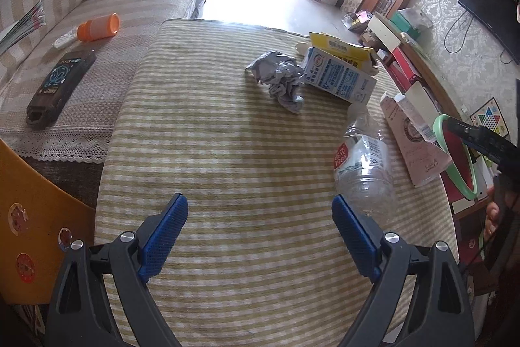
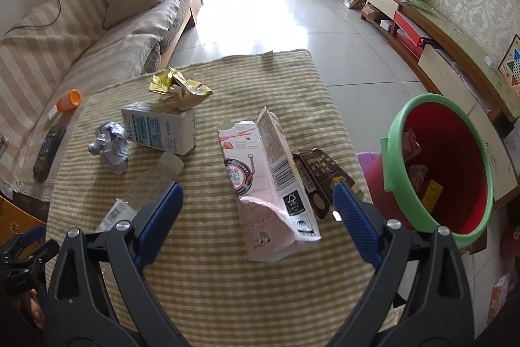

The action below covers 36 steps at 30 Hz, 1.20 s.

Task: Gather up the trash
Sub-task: 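Grasp the pink-white carton with the right tool while the left tool grasps the clear bottle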

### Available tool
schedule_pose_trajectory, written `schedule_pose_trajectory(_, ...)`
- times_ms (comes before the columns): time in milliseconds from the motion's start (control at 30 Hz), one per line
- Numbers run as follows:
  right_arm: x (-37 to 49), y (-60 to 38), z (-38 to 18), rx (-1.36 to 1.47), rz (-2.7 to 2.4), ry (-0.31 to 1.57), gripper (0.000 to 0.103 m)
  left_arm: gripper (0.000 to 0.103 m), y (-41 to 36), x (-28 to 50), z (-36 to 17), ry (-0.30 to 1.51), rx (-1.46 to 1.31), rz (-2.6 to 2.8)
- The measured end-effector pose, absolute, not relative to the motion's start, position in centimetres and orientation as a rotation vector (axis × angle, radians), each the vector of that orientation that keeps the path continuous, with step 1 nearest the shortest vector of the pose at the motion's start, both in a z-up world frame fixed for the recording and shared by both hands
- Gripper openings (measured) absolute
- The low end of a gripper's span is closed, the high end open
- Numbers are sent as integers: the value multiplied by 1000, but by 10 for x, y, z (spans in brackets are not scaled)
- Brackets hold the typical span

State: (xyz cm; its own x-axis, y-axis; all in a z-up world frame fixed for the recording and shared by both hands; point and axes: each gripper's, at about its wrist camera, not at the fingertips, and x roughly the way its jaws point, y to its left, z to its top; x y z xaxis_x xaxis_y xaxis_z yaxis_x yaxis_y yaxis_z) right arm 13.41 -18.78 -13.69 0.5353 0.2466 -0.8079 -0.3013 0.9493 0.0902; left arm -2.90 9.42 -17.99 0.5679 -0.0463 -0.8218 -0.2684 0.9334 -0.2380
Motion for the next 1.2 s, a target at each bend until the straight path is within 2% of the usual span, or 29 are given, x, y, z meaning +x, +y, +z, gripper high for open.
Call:
schedule_pose_trajectory(133,167,-180,-164,-114,353,1073,88,86,88,-28,-181,969,-361,106)
schedule_pose_trajectory(333,186,-171,-200,-161,367,1189,88,86,79,-22,-184,990,-364,65)
schedule_pose_trajectory(400,179,-168,-197,-194,373,1161,61,86,73,-15,-183,995,-350,39)
schedule_pose_trajectory(433,176,-168,-195,-187,383,1162,59,86,69,-11,-181,996,-344,23)
schedule_pose_trajectory(867,85,-220,-183,49,380,1177,58,86,10,80,-191,1100,-217,-210)
schedule_pose_trajectory(1200,57,-216,-197,86,319,1219,59,86,0,100,-208,1152,-253,-242)
